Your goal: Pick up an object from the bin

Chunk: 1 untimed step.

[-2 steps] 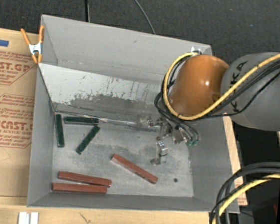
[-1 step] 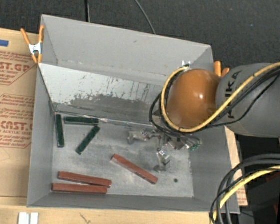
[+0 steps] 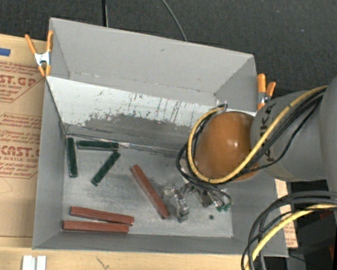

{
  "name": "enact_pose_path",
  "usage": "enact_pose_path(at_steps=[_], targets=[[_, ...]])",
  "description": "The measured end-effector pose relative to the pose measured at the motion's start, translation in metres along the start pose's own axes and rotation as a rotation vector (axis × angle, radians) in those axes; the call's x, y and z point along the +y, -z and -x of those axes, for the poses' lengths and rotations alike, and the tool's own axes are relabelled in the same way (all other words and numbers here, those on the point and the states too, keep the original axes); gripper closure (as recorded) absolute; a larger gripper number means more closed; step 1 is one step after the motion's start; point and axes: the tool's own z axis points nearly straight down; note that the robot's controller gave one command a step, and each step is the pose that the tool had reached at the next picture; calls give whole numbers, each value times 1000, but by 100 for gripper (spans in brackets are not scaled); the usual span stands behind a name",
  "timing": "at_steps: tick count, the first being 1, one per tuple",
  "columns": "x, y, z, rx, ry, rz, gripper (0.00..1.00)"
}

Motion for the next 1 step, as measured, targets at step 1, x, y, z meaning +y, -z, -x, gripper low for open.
enact_pose_path(at_steps=[1], targets=[[0, -1, 1, -5, 0, 0, 0]])
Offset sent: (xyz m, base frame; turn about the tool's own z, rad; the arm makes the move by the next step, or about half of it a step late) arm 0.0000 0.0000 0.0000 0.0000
